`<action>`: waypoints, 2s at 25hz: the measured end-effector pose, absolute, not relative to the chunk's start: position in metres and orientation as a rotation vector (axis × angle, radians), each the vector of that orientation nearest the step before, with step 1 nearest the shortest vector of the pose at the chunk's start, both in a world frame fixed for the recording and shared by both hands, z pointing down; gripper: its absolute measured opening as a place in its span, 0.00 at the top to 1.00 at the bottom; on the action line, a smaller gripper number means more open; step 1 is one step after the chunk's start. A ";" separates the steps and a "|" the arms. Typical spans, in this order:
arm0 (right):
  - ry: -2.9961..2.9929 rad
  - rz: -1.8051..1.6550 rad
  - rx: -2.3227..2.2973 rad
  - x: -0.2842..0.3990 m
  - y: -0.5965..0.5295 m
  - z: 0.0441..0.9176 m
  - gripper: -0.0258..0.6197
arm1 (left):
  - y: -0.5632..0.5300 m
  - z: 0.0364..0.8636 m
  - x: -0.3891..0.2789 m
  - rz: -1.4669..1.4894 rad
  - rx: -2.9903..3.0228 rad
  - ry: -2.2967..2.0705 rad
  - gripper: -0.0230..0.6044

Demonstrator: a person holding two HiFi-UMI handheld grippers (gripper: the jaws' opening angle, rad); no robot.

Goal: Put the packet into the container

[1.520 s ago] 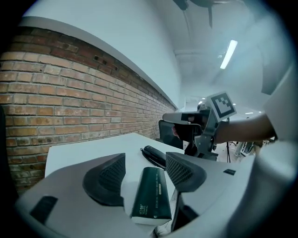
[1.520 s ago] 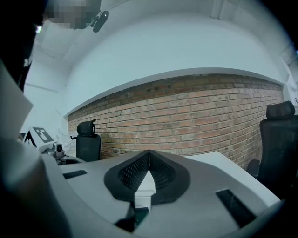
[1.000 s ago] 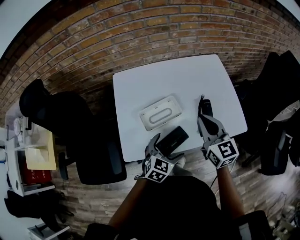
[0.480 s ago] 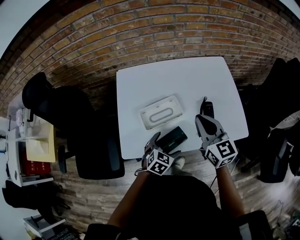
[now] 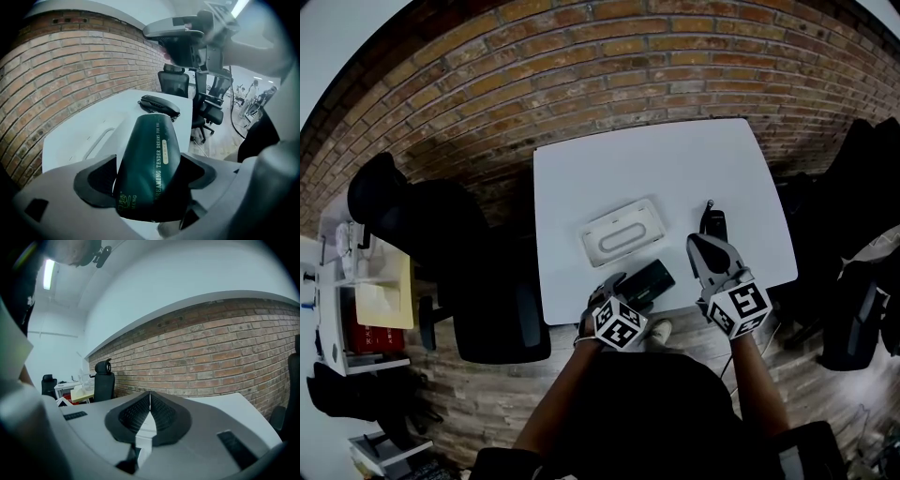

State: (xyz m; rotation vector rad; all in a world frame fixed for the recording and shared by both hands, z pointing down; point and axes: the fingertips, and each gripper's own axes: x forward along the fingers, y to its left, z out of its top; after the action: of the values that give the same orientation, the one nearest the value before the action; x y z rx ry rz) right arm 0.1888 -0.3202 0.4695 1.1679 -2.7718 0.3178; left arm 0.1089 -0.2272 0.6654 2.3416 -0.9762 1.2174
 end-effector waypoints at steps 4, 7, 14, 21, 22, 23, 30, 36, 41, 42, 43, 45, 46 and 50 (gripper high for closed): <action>-2.774 0.321 1.165 0.188 -0.324 0.468 0.95 | -0.228 0.663 0.108 1.261 2.329 -0.941 0.33; -2.777 0.322 1.170 0.189 -0.328 0.470 0.95 | -0.229 0.661 0.107 1.293 2.330 -0.910 0.34; -2.786 0.329 1.169 0.184 -0.332 0.470 0.95 | -0.232 0.641 0.102 1.262 2.355 -0.881 0.34; -2.793 0.326 1.192 0.179 -0.337 0.469 0.95 | -0.243 0.613 0.094 1.283 2.427 -0.878 0.34; -2.795 0.326 1.199 0.178 -0.337 0.468 0.95 | -0.246 0.609 0.092 1.285 2.435 -0.882 0.34; -2.795 0.328 1.206 0.177 -0.338 0.468 0.95 | -0.250 0.606 0.089 1.290 2.443 -0.884 0.34; -2.788 0.324 1.254 0.171 -0.342 0.464 0.95 | -0.282 0.585 0.071 1.366 2.506 -0.883 0.34; -2.767 0.327 1.300 0.166 -0.345 0.464 0.95 | -0.310 0.576 0.057 1.369 2.529 -0.885 0.34; -2.744 0.327 1.330 0.162 -0.350 0.464 0.95 | -0.334 0.579 0.048 1.361 2.520 -0.896 0.34; -2.739 0.326 1.334 0.161 -0.351 0.463 0.95 | -0.338 0.581 0.047 1.356 2.518 -0.893 0.34; -2.735 0.324 1.339 0.159 -0.352 0.461 0.95 | -0.342 0.583 0.046 1.350 2.516 -0.886 0.34; -2.725 0.322 1.348 0.158 -0.355 0.459 0.95 | -0.348 0.587 0.045 1.343 2.507 -0.867 0.34; -2.719 0.322 1.352 0.158 -0.356 0.458 0.95 | -0.350 0.591 0.045 1.348 2.500 -0.858 0.34; -2.699 0.316 1.370 0.159 -0.360 0.460 0.95 | -0.358 0.607 0.044 1.383 2.474 -0.826 0.34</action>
State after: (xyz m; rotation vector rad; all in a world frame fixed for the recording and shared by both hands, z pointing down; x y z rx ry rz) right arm 0.1589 -0.3603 0.4597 1.3702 -2.6990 0.3162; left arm 0.0438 -0.3580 0.6074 2.4743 -0.8257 1.3833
